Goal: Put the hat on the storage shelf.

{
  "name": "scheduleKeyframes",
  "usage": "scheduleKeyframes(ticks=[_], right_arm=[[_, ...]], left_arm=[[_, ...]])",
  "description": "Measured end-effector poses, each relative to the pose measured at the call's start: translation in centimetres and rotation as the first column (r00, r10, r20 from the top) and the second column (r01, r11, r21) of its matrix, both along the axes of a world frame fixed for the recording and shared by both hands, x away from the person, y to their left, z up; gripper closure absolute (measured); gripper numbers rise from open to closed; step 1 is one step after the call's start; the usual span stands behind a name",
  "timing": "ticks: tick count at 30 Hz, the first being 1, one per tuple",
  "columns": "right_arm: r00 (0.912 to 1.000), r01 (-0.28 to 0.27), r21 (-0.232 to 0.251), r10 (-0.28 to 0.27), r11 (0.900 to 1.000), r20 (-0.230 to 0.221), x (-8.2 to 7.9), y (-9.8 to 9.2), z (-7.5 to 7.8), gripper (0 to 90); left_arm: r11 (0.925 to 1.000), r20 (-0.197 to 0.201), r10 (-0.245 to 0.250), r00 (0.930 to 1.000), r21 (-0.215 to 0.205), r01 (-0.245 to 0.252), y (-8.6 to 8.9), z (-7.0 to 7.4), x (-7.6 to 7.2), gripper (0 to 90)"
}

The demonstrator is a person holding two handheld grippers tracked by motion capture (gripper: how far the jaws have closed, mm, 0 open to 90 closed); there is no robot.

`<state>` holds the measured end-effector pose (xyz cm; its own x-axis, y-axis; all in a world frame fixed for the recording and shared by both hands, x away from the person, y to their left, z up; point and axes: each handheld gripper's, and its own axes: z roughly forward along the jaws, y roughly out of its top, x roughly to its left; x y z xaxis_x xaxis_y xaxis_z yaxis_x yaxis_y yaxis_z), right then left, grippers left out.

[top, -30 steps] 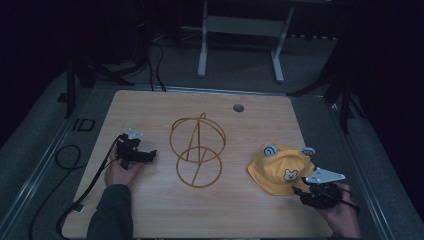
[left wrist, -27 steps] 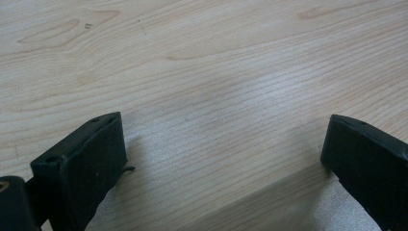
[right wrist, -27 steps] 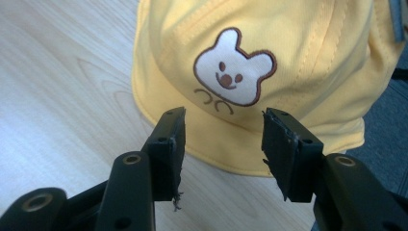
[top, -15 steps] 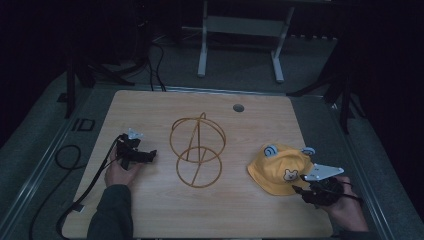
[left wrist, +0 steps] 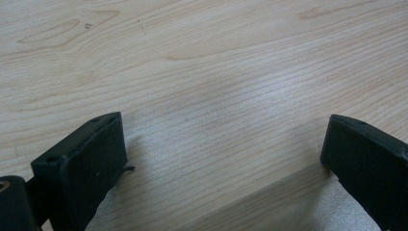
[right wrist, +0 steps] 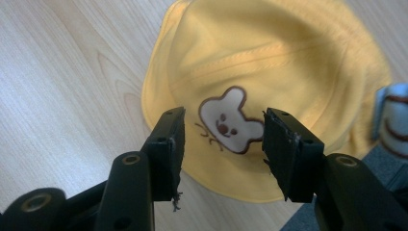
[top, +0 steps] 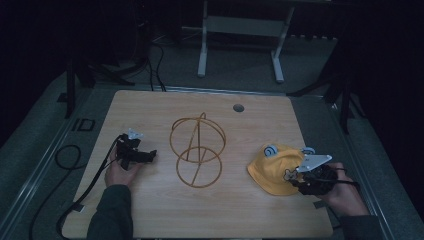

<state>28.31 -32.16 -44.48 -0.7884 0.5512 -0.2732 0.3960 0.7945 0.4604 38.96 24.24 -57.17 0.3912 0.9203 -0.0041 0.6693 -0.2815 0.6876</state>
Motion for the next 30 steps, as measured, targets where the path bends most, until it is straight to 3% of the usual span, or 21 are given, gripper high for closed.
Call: scheduleKeyframes(ticks=[14,30], right_arm=[[0.9995,-0.028,-0.048,0.029,0.998,0.009,2.1,0.2,2.5,48.4],[0.9993,-0.038,-0.092,0.037,0.995,-0.012,5.1,0.6,3.9,44.5]], left_arm=[[1.0,0.0,0.0,1.0,0.0,0.0,0.0,0.0,0.0,2.0],[1.0,0.0,-0.001,1.0,0.001,0.001,0.0,0.0,0.0,2.0]])
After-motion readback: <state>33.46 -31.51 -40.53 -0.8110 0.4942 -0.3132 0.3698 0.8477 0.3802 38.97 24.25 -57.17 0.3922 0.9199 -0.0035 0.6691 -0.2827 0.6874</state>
